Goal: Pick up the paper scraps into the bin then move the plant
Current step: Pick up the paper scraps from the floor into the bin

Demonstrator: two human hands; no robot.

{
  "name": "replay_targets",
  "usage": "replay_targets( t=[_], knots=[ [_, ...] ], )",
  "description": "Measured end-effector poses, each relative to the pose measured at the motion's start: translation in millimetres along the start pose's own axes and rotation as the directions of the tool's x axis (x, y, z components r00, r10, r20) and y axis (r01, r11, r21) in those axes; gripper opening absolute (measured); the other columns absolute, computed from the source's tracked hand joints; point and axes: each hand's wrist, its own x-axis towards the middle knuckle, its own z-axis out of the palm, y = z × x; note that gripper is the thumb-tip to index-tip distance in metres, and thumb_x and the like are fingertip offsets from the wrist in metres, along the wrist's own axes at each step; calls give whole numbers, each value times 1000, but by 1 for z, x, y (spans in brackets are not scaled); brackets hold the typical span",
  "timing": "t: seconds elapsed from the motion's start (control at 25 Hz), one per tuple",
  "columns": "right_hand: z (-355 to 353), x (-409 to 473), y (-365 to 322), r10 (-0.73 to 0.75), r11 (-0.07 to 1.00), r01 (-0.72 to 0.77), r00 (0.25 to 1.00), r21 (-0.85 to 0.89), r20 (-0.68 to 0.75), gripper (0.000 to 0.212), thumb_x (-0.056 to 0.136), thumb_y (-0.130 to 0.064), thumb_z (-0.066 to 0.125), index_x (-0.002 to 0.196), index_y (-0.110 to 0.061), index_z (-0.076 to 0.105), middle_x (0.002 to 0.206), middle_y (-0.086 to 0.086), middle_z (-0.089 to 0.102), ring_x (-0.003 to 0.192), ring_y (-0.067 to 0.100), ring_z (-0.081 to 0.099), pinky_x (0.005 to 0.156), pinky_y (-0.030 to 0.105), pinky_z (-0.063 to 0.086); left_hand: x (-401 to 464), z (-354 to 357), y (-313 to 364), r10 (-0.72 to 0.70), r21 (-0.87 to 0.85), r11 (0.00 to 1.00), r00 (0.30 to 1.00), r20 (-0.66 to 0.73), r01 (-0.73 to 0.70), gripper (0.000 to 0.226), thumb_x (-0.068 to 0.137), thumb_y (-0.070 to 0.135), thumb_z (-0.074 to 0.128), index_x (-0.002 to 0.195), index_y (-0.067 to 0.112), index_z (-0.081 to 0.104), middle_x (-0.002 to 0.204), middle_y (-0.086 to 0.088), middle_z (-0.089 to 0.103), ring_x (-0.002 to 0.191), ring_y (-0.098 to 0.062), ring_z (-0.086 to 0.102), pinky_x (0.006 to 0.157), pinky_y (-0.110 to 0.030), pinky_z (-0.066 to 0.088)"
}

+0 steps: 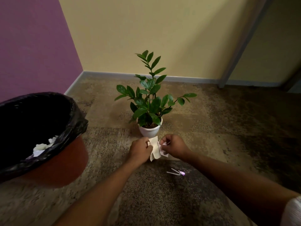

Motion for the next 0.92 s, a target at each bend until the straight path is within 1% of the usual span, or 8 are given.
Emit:
replay_targets(
  t=[0.08, 0.16, 0.32, 0.4, 0.48, 0.6, 0.72, 0.92],
  knots=[
    [5, -4, -23, 8, 984, -7, 1000, 178, -4, 12, 75, 0, 69, 81, -10, 66, 74, 6, 65, 64, 19, 65, 67, 42, 61, 1, -25, 2, -53, -176, 983, 998, 18, 55, 8, 86, 15, 65, 90, 8, 66, 71, -9, 71, 58, -21, 70, 60, -38, 58],
    [19, -9, -49, -46, 961, 47, 999, 274, -8, 13, 77, -1, 72, 87, -6, 66, 79, 8, 64, 68, 21, 64, 69, 43, 61, 0, -58, 3, -74, -278, 956, 994, 79, 94, 5, 88, 11, 66, 91, 8, 64, 66, -8, 71, 49, -16, 68, 55, -34, 57],
    [57, -19, -109, -154, 950, 150, 988, 274, -9, 21, 76, -4, 73, 94, -7, 64, 85, 7, 67, 67, 18, 67, 66, 40, 61, -3, -137, -1, -130, -319, 933, 982, 134, 166, 13, 88, 2, 66, 97, 9, 58, 73, -15, 69, 51, -19, 65, 56, -33, 58],
    [74, -21, -143, -199, 941, 200, 980, 275, -31, 19, 76, -6, 72, 93, -10, 64, 86, 4, 69, 69, 18, 68, 69, 41, 61, -9, -177, -3, -168, -323, 926, 979, 114, 197, 16, 89, -2, 61, 101, 7, 56, 71, -15, 66, 45, -15, 63, 50, -29, 57],
    [86, -21, -178, -268, 934, 282, 959, 220, -92, 15, 76, -12, 70, 89, -16, 63, 86, -2, 69, 76, 16, 67, 70, 33, 56, -19, -214, -3, -179, -347, 915, 978, 105, 205, 15, 91, -2, 58, 104, 5, 57, 70, -15, 65, 42, -12, 62, 45, -23, 55],
    [100, -20, -230, -368, 905, 391, 917, 168, -155, 15, 76, -16, 68, 87, -22, 60, 82, -12, 62, 76, 7, 58, 59, 14, 41, -28, -267, -1, -194, -362, 914, 981, 10, 185, 17, 91, -1, 56, 105, 5, 63, 73, -14, 66, 45, -12, 62, 47, -22, 56],
    [107, -16, -275, -433, 867, 463, 883, 186, -181, 17, 75, -15, 66, 86, -26, 60, 84, -11, 63, 77, 8, 59, 61, 18, 45, -34, -315, 1, -223, -405, 897, 972, -69, 177, 15, 89, 3, 62, 104, 5, 65, 75, -12, 68, 48, -13, 62, 47, -22, 56],
    [114, -4, -328, -542, 812, 562, 826, 154, -154, 26, 68, -11, 73, 88, -21, 61, 88, -10, 62, 79, 9, 57, 59, 11, 38, -49, -369, -12, -263, -481, 864, 949, -174, 152, 14, 89, 13, 70, 99, 4, 65, 73, -9, 68, 46, -8, 61, 44, -18, 52]
  ],
)
